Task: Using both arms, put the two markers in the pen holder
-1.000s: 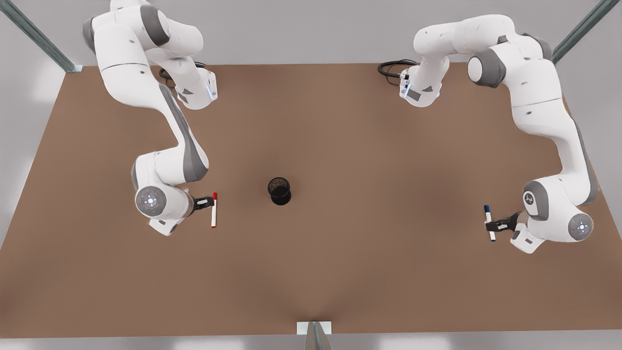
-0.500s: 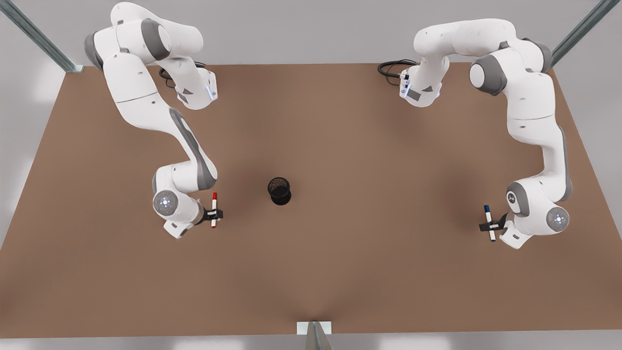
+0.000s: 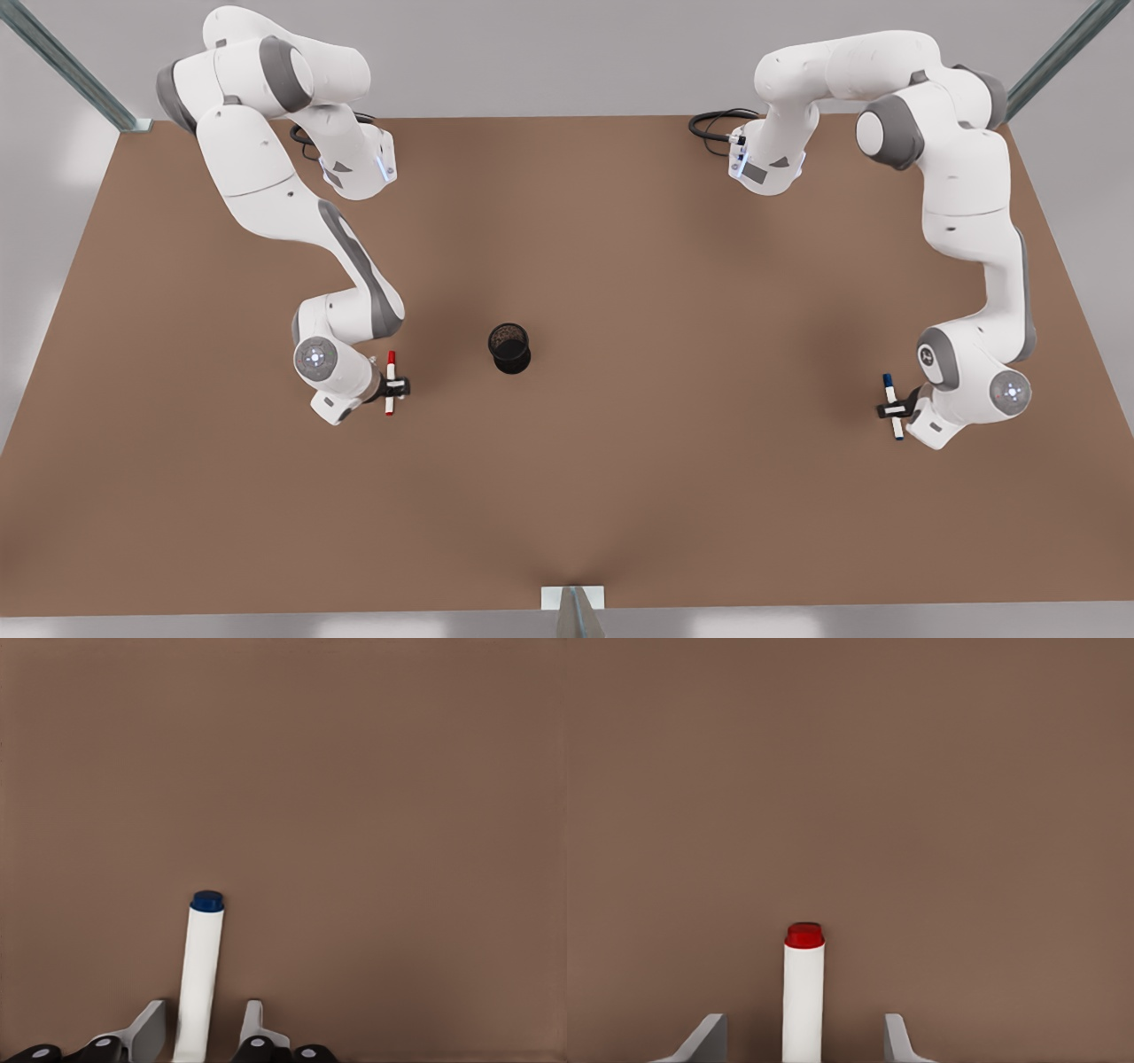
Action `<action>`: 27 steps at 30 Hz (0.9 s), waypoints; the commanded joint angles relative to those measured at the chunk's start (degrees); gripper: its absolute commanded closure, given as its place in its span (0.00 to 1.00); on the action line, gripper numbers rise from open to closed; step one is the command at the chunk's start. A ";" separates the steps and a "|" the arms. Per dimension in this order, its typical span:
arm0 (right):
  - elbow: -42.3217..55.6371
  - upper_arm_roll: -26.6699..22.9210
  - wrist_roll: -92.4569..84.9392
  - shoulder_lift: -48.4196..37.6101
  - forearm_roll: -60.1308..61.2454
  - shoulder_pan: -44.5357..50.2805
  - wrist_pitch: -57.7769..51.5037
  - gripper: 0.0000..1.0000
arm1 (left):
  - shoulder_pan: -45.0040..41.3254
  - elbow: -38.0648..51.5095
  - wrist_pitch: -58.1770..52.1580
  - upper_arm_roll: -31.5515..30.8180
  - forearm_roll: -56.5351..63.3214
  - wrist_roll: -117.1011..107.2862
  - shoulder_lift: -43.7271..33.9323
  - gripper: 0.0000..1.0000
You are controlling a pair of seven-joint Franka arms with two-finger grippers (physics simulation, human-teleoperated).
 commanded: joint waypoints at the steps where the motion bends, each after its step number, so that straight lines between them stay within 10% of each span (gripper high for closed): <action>1: 0.03 0.06 0.76 0.08 0.08 0.06 0.76 0.27 | 0.00 0.06 0.26 0.00 0.04 1.10 -0.33 0.49; 27: 0.55 0.07 -0.12 0.88 0.00 -0.03 -0.03 0.64 | -0.44 0.14 0.79 0.00 0.04 -0.22 -0.15 0.59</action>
